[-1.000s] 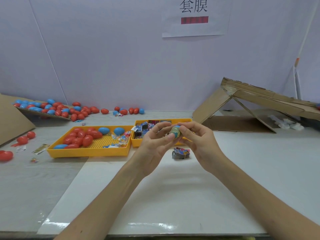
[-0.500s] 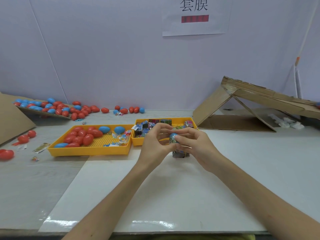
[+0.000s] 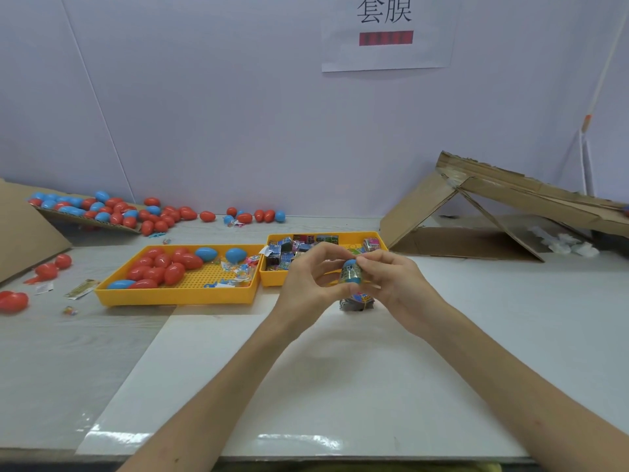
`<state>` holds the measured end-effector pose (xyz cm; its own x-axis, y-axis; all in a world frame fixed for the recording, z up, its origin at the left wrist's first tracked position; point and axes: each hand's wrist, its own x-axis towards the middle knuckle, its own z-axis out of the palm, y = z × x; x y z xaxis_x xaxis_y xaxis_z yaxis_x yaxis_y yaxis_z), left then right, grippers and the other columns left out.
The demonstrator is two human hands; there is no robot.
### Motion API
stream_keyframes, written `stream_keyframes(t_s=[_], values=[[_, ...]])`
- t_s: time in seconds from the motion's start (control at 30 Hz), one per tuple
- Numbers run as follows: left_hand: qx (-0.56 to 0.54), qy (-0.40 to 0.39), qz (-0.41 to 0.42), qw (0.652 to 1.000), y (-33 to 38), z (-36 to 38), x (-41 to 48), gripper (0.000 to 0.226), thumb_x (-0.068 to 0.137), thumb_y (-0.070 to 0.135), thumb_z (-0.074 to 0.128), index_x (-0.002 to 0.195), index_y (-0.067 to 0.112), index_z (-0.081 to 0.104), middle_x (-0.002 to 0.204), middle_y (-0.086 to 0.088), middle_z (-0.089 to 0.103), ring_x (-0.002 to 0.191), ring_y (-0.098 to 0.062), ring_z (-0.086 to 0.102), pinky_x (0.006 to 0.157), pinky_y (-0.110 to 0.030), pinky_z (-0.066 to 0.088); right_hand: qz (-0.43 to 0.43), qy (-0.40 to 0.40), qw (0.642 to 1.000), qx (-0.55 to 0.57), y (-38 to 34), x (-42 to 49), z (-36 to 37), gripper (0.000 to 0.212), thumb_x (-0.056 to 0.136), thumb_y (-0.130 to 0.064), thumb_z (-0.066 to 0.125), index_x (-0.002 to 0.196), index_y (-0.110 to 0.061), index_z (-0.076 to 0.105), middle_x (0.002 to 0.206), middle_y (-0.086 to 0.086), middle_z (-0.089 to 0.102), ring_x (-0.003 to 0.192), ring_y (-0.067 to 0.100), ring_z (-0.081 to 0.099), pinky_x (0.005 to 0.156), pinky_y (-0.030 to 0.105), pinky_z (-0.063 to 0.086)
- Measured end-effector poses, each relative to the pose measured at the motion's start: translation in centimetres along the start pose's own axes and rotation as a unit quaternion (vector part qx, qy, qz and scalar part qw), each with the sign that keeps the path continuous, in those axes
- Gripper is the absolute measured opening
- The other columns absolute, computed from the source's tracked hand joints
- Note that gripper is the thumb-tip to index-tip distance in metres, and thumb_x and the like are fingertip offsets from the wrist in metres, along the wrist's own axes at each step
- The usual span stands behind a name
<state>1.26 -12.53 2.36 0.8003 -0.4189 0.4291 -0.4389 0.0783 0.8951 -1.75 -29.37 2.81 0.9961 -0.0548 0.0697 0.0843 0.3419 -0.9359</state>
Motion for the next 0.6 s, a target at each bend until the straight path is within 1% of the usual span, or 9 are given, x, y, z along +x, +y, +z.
stream_keyframes(t_s=[0.07, 0.1, 0.17, 0.2, 0.27, 0.33, 0.47, 0.6], values=[[-0.032, 0.004, -0.004, 0.999, 0.10, -0.04, 0.02, 0.041, 0.076, -0.004, 0.083, 0.107, 0.016, 0.066, 0.109, 0.002, 0.074, 0.107, -0.014, 0.070, 0.087, -0.026, 0.057, -0.006, -0.015, 1.000, 0.021, -0.15, -0.07, 0.12, 0.014, 0.089, -0.013, 0.066, 0.099, -0.003, 0.066, 0.096, 0.013, 0.072, 0.086, 0.021, 0.072, 0.071, 0.029, 0.059], [-0.047, 0.010, -0.005, 0.999, 0.15, -0.11, 0.01, 0.040, 0.076, -0.003, 0.083, 0.108, 0.015, 0.066, 0.109, 0.001, 0.074, 0.108, -0.016, 0.070, 0.087, -0.027, 0.057, -0.011, -0.028, 0.999, 0.031, -0.20, -0.09, 0.19, 0.020, 0.088, -0.015, 0.066, 0.103, -0.002, 0.065, 0.098, 0.012, 0.072, 0.089, 0.021, 0.072, 0.073, 0.030, 0.059], [-0.081, 0.019, -0.008, 0.996, 0.25, -0.31, -0.02, 0.040, 0.077, -0.002, 0.082, 0.110, 0.014, 0.066, 0.112, -0.002, 0.073, 0.109, -0.019, 0.070, 0.086, -0.028, 0.057, -0.024, -0.047, 0.998, 0.031, -0.24, -0.12, 0.35, 0.034, 0.083, -0.018, 0.068, 0.112, 0.000, 0.065, 0.105, 0.011, 0.072, 0.098, 0.023, 0.071, 0.082, 0.034, 0.059], [-0.101, 0.023, -0.012, 0.995, 0.29, -0.41, -0.04, 0.040, 0.078, -0.003, 0.081, 0.111, 0.013, 0.066, 0.115, -0.005, 0.072, 0.110, -0.021, 0.069, 0.085, -0.029, 0.058, -0.032, -0.052, 0.998, 0.026, -0.22, -0.17, 0.44, 0.037, 0.081, -0.018, 0.070, 0.113, 0.000, 0.066, 0.106, 0.011, 0.073, 0.101, 0.023, 0.071, 0.087, 0.036, 0.059], [-0.131, 0.025, -0.021, 0.991, 0.36, -0.51, -0.07, 0.041, 0.077, -0.003, 0.080, 0.112, 0.013, 0.067, 0.118, -0.010, 0.070, 0.112, -0.025, 0.069, 0.084, -0.032, 0.059, -0.044, -0.053, 0.997, 0.020, -0.17, -0.24, 0.51, 0.033, 0.079, -0.017, 0.071, 0.110, -0.003, 0.070, 0.107, 0.011, 0.074, 0.101, 0.024, 0.071, 0.091, 0.037, 0.059], [-0.146, 0.023, -0.030, 0.989, 0.48, -0.47, -0.12, 0.042, 0.078, -0.005, 0.080, 0.113, 0.013, 0.066, 0.119, -0.012, 0.070, 0.112, -0.027, 0.068, 0.085, -0.034, 0.059, -0.057, -0.050, 0.997, 0.014, -0.20, -0.32, 0.57, 0.026, 0.079, -0.016, 0.072, 0.103, -0.007, 0.074, 0.107, 0.013, 0.073, 0.101, 0.025, 0.071, 0.089, 0.039, 0.060], [-0.179, 0.014, -0.044, 0.983, 0.63, -0.39, -0.29, 0.044, 0.076, -0.006, 0.080, 0.113, 0.012, 0.065, 0.114, -0.010, 0.070, 0.107, -0.025, 0.069, 0.082, -0.031, 0.057, -0.079, -0.047, 0.996, 0.008, -0.12, -0.25, 0.58, 0.015, 0.079, -0.015, 0.072, 0.091, -0.010, 0.079, 0.104, 0.012, 0.074, 0.099, 0.029, 0.071, 0.084, 0.041, 0.059], [-0.188, 0.000, -0.051, 0.981, 0.79, -0.38, -0.36, 0.041, 0.080, -0.013, 0.073, 0.112, 0.012, 0.065, 0.110, -0.006, 0.072, 0.103, -0.020, 0.071, 0.081, -0.027, 0.057, -0.087, -0.042, 0.995, 0.007, -0.07, -0.20, 0.47, 0.010, 0.080, -0.017, 0.070, 0.081, -0.013, 0.079, 0.100, 0.011, 0.075, 0.095, 0.028, 0.072, 0.079, 0.040, 0.060]])
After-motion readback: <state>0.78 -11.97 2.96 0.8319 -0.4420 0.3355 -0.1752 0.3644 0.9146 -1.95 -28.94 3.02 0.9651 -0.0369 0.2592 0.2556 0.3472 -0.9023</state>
